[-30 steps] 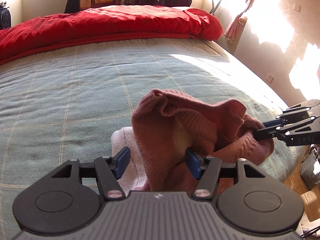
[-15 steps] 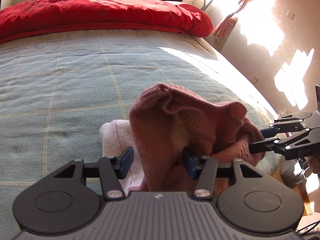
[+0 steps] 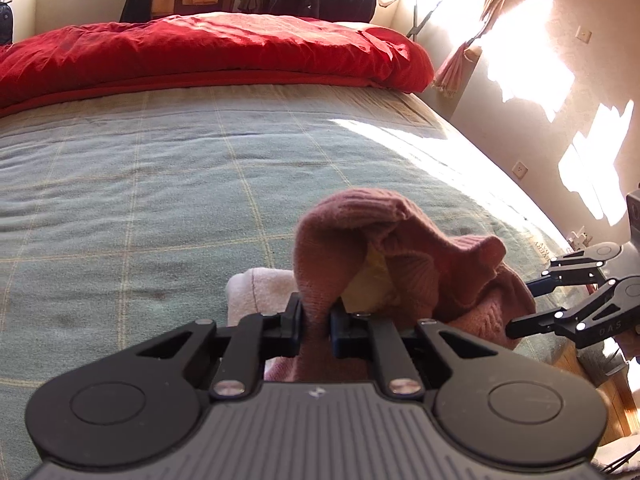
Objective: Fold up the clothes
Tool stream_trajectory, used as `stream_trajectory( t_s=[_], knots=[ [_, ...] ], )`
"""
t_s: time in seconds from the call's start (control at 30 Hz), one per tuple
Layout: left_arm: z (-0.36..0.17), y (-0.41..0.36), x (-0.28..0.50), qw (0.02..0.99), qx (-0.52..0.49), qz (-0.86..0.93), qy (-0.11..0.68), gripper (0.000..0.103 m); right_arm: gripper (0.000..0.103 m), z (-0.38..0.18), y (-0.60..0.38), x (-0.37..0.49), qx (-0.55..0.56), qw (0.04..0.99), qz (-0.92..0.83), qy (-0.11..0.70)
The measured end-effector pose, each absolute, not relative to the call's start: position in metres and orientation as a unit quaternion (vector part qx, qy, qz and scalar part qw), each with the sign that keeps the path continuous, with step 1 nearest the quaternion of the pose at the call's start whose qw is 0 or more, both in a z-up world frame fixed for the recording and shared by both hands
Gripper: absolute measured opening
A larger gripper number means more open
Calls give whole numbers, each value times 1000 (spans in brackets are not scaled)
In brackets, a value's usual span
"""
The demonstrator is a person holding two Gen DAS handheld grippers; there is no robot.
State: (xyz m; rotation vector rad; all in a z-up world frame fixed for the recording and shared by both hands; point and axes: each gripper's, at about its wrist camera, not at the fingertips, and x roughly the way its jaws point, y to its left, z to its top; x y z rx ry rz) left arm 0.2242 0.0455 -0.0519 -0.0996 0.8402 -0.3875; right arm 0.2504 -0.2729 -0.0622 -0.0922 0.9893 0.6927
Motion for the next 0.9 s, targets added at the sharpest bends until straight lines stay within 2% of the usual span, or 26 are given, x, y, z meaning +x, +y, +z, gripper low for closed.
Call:
stream_trajectory(
  t_s=[0.03, 0.07, 0.1, 0.37, 0.73, 0.8, 0.9],
  knots=[
    [-50, 47, 224, 896, -46, -184, 403, 11, 38, -61, -270, 248, -58, 824, 326, 460],
    [-48, 48, 224, 897, -44, -180, 400, 11, 16, -58, -266, 244, -77, 826, 324, 455],
    [-46, 48, 224, 900, -36, -176, 398, 11, 11, -56, -262, 241, -96, 828, 321, 450],
    [-28, 49, 233, 913, 35, -142, 381, 10, 10, -26, -258, 252, -170, 861, 260, 403],
    [-5, 66, 277, 923, 56, -107, 366, 10, 10, -8, -238, 308, -289, 871, 187, 351],
    [-8, 70, 286, 921, 55, -103, 372, 10, 5, -10, -231, 324, -327, 872, 154, 330],
    [-15, 75, 304, 918, 52, -99, 381, 10, 5, -9, -231, 351, -319, 875, 145, 334]
  ],
)
